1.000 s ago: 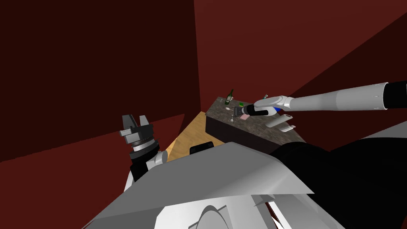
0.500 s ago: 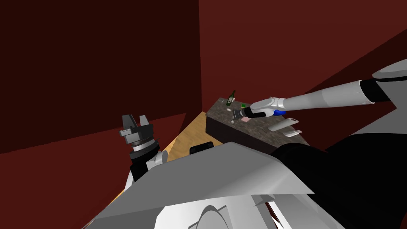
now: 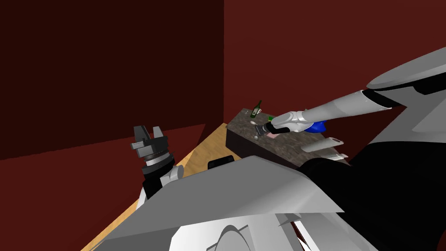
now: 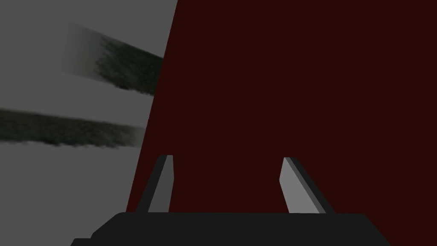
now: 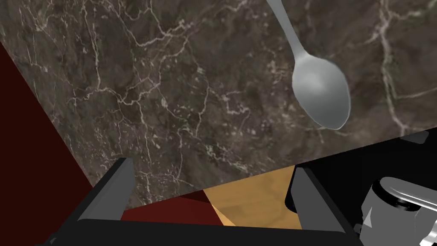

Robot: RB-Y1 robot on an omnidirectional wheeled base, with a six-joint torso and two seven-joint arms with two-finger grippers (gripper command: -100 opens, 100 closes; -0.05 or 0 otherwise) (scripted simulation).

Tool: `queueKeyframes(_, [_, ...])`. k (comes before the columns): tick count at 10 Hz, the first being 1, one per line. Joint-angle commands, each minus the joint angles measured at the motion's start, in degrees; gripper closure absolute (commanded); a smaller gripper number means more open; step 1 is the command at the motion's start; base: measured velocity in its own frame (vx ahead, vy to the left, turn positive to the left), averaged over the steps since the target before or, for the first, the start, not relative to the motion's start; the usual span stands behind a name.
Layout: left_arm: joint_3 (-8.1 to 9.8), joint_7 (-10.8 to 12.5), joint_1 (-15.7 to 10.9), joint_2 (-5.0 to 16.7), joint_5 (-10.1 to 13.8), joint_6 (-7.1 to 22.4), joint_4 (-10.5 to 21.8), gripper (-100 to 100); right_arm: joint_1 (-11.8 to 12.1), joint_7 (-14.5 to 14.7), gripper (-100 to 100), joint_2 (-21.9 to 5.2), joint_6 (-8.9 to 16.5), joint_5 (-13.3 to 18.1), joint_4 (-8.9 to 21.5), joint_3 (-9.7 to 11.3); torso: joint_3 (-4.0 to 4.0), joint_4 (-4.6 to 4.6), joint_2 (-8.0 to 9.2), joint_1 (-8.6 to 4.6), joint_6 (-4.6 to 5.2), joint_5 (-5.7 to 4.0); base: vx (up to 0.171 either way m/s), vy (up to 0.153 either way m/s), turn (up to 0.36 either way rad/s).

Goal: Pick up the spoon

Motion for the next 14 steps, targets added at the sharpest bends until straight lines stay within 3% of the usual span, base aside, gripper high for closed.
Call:
queueKeyframes(1, [0.0, 0.0, 0.0, 0.0, 0.0, 0.0, 0.0, 0, 1.9, 1.0, -100, -2.5, 2.4, 1.3, -1.3, 2.4, 0.0, 0.0, 0.0, 0.0, 0.0, 0.0, 0.052, -0.11, 0.18])
queueKeyframes(3, [0.0, 0.0, 0.0, 0.0, 0.0, 0.0, 0.0, 0, 1.9, 1.0, -100, -2.5, 2.4, 1.3, -1.3, 2.4, 0.03, 0.01, 0.05, 0.08, 0.04, 0.0, 0.025, -0.055, 0.025])
queueKeyframes(11, [0.0, 0.0, 0.0, 0.0, 0.0, 0.0, 0.0, 0, 12.3, 4.3, -100, -13.9, 12.6, 5.8, -6.4, 10.5, -0.01, 0.0, -0.02, 0.08, 0.03, 0.01, 0.048, -0.092, 0.165])
queueKeyframes(13, [0.0, 0.0, 0.0, 0.0, 0.0, 0.0, 0.0, 0, 12.9, 4.2, -100, -14.6, 13.6, 5.5, -7.1, 10.4, 0.02, 0.02, 0.02, 0.15, 0.04, 0.02, 0.025, -0.055, 0.074])
queueKeyframes(14, [0.0, 0.0, 0.0, 0.0, 0.0, 0.0, 0.0, 0, 12.9, 4.3, 0, -14.7, 13.9, 5.5, -7.2, 10.5, 0.06, 0.03, 0.09, 0.3, 0.05, 0.06, 0.003, -0.007, -0.003])
